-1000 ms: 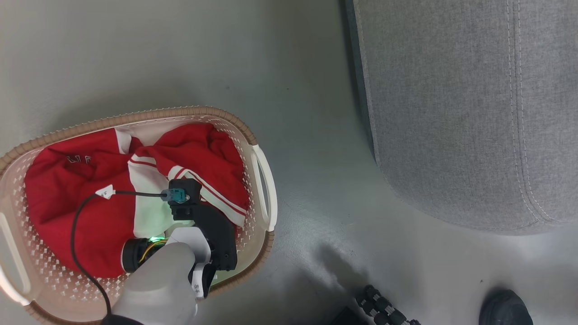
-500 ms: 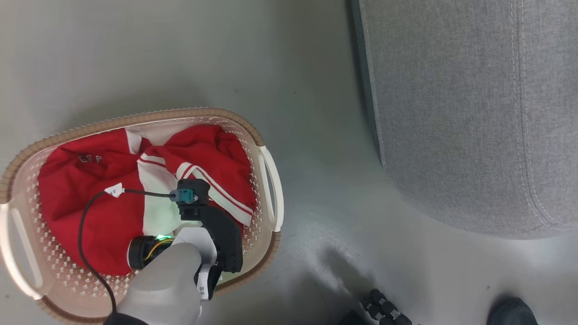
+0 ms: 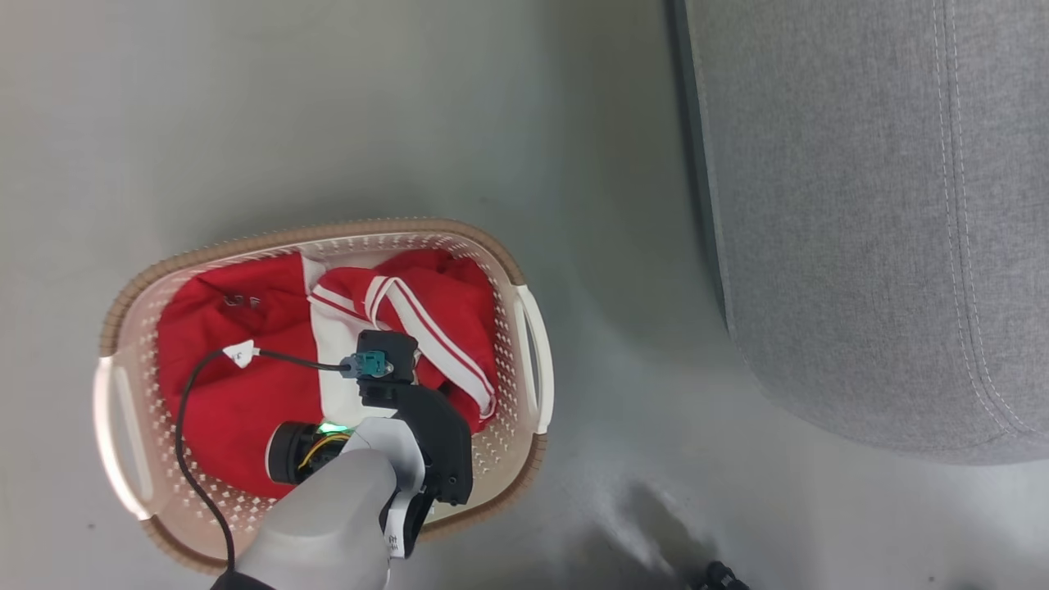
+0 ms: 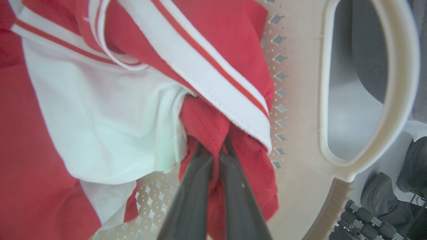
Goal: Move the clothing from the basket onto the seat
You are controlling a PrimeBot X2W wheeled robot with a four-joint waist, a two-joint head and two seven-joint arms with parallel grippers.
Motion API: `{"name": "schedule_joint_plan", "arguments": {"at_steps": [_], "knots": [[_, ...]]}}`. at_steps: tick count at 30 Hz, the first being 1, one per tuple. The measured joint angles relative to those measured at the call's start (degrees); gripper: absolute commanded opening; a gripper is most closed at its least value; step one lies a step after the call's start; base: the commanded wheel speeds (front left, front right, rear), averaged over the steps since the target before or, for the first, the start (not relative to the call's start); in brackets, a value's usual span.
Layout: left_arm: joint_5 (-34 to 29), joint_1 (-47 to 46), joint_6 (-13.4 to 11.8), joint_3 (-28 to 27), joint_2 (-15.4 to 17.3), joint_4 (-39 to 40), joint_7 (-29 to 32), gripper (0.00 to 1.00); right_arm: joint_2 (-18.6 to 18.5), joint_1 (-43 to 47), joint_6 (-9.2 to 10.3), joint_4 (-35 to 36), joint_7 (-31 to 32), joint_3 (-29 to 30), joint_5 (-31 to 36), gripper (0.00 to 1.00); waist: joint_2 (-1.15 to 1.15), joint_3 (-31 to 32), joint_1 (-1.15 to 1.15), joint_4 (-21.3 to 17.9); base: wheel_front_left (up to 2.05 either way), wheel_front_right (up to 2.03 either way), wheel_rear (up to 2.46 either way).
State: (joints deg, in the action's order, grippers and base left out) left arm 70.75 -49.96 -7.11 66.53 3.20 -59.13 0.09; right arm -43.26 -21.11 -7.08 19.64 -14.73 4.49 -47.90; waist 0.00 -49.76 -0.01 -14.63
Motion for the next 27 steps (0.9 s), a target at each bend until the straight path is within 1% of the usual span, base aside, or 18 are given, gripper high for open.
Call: {"name": "schedule_joint_plan", "arguments": {"at_steps": [9,21,27], "knots": [[1.3,2.2,0.0,2.6,-0.1,2.3,-3.9,0.0,0.1,2.1,0.0,-1.3,0.0,0.0,0.5,1.0,0.0,5.0,0.0,2.9,0.0,0.0,0.0],[1.4,3.9,0.0,4.4,-0.1,2.6,-8.9,0.0,2.9,5.8,0.0,-2.9,0.0,-0.5,2.2,1.0,-0.01,13.4,0.0,7.0,0.0,0.0,0.0],[1.4,4.1,0.0,4.7,-0.2,2.5,-11.2,0.0,4.2,7.2,0.0,-3.9,0.0,-1.5,4.3,1.0,-0.01,17.7,0.0,8.9,0.0,0.0,0.0]]}}
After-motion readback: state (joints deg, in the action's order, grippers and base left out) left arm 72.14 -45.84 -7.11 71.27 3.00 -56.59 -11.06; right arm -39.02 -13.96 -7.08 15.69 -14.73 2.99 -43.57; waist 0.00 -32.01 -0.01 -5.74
